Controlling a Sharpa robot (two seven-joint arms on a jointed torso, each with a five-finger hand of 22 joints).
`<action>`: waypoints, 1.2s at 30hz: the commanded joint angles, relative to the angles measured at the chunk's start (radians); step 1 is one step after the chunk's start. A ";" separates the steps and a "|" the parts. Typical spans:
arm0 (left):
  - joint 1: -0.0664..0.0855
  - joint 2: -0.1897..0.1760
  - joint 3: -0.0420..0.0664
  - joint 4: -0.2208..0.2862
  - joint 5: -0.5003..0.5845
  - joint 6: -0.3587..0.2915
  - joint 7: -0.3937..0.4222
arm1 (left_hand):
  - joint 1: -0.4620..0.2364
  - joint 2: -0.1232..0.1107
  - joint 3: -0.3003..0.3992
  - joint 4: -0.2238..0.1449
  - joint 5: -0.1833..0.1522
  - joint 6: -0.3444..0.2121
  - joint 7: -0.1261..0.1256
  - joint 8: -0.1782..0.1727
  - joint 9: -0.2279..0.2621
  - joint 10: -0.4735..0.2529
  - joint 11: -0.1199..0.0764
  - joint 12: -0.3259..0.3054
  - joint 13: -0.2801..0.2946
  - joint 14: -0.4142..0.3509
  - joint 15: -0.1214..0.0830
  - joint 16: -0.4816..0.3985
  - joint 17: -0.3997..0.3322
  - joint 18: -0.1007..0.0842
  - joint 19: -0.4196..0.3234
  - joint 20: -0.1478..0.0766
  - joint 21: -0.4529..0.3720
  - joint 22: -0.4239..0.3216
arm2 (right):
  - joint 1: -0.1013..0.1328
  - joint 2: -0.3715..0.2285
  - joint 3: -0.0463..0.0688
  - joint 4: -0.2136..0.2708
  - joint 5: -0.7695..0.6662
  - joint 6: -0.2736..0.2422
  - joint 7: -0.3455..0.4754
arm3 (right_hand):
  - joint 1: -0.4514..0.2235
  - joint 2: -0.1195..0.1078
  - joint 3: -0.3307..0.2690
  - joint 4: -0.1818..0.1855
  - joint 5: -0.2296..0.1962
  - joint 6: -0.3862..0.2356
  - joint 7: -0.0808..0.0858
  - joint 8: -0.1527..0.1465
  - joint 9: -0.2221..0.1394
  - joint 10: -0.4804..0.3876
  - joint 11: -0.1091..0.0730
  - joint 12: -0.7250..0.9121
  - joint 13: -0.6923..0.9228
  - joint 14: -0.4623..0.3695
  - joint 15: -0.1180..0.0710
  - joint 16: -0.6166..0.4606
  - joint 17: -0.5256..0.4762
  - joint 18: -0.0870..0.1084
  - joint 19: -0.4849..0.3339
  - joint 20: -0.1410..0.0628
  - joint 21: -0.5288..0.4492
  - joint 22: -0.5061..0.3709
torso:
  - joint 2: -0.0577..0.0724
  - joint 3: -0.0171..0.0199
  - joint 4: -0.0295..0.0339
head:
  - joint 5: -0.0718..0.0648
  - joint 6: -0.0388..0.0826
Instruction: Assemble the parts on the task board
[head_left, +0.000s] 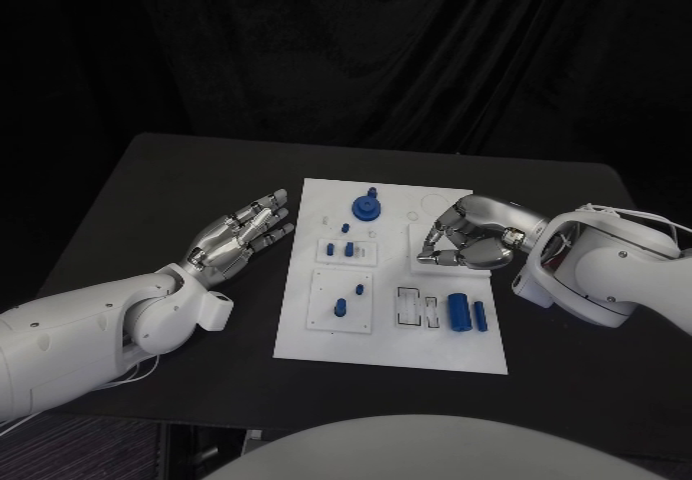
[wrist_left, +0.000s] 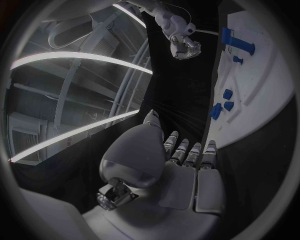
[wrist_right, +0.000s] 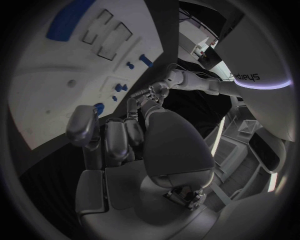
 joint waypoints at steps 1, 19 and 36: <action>-0.001 -0.007 0.001 0.016 0.005 -0.030 0.052 | -0.002 0.007 -0.001 0.005 -0.001 0.009 0.000 0.006 0.002 0.004 -0.005 0.006 0.002 0.002 -0.002 -0.002 -0.001 0.006 0.003 0.003 0.004 0.000 | 0.004 -0.019 0.000 0.021 -0.162 0.127 -0.289 | -0.053 0.010 -0.028 0.023 -0.001 -0.013 -0.014 0.056 0.065 0.061 -0.009 0.057 0.121 0.039 -0.008 0.064 0.117 -0.025 0.029 -0.004 0.075 0.164 | 0.000 0.0001 -0.0001 | -0.023 0.000; 0.001 -0.029 0.002 0.049 0.005 -0.074 0.060 | -0.010 0.018 -0.002 0.005 -0.011 0.023 0.007 0.009 0.003 0.012 -0.007 0.017 0.004 0.001 -0.008 -0.002 -0.002 0.009 0.002 0.000 0.003 -0.004 | -0.003 -0.040 -0.001 0.070 -0.201 0.286 -0.547 | -0.299 0.056 -0.075 0.037 -0.019 -0.013 -0.052 0.166 0.261 0.196 -0.045 0.128 0.313 0.100 -0.047 0.166 0.327 -0.072 0.114 -0.045 0.345 0.227 | -0.002 0.0016 -0.0019 | -0.101 0.000; 0.002 -0.028 0.002 0.041 0.008 -0.067 0.050 | -0.011 0.022 -0.002 0.005 -0.010 0.019 0.007 0.008 0.003 0.015 -0.002 0.022 0.004 0.001 -0.008 -0.002 -0.002 0.009 0.001 0.000 0.003 -0.006 | -0.045 -0.028 -0.001 0.071 -0.202 0.283 -0.554 | -0.360 0.056 -0.078 0.037 -0.096 0.002 -0.046 0.112 0.267 0.196 -0.039 0.128 0.313 0.101 -0.048 0.167 0.326 -0.076 0.118 -0.047 0.364 0.231 | 0.002 0.0016 0.0007 | -0.105 0.000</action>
